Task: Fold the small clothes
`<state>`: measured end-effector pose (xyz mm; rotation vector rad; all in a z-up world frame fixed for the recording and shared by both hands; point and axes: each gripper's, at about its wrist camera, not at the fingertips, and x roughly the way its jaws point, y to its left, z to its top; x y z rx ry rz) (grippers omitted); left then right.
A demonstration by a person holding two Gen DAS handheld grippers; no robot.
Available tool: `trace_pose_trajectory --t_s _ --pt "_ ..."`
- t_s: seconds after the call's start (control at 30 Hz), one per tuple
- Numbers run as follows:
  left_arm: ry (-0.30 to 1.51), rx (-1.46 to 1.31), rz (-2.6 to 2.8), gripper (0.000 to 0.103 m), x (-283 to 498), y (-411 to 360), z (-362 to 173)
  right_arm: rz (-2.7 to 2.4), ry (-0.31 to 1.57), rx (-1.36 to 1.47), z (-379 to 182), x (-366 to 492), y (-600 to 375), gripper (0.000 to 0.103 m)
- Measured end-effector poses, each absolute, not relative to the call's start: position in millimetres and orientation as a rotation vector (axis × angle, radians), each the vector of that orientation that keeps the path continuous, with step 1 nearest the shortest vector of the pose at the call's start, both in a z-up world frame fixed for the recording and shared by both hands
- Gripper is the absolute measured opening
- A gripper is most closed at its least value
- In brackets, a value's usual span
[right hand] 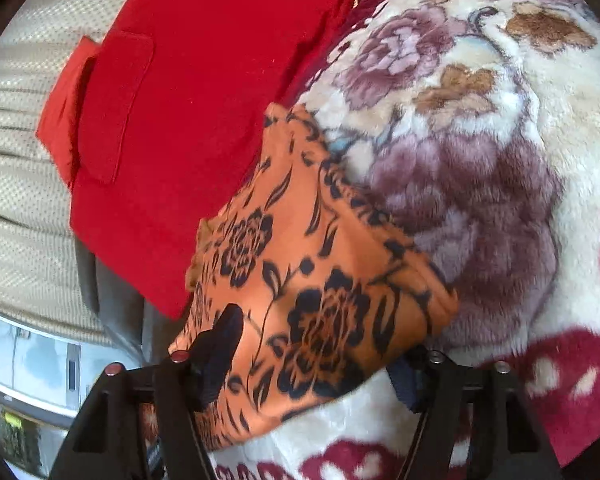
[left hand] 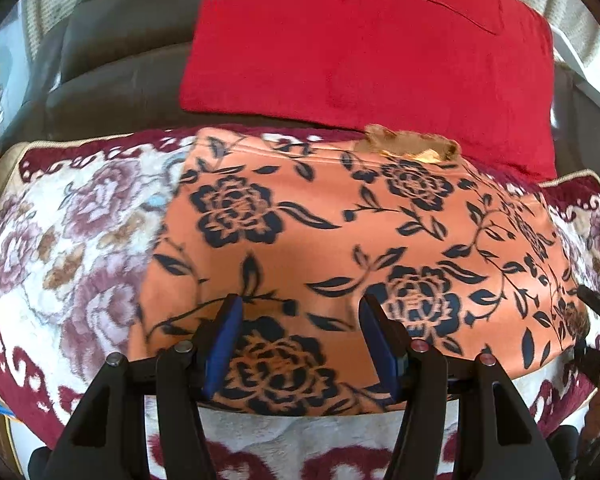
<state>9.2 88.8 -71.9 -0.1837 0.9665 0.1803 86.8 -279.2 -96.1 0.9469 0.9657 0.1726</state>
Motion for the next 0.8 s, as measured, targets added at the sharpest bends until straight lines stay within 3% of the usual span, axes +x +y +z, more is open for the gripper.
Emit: trace_pose_trajectory --t_s 0.03,0.2,0.27,0.43,0.6,0.8 --pt "0.963 -0.172 0.173 0.061 11.5 83.3 -71.1 0.149 0.986 0.921 -96.9 89.2 -283.4 0.010" --pt "0.949 -0.149 0.151 0.061 22.6 65.2 -68.1 0.125 0.952 0.789 -77.1 86.7 -276.9 0.010" --pt "0.952 -0.137 0.141 0.061 27.7 58.5 -72.3 0.114 0.989 0.769 -82.5 85.2 -280.3 0.015" --pt "1.032 -0.068 0.141 0.061 43.0 45.9 -103.5 0.079 0.957 0.787 -82.5 75.4 -322.8 0.040" --pt "1.017 -0.070 0.140 0.064 43.7 46.2 -104.4 0.236 0.951 0.702 -58.2 138.0 -325.6 0.040" --pt "1.022 -0.076 0.146 0.065 43.0 47.8 -105.2 0.351 1.184 0.566 -91.4 270.4 -298.6 0.040"
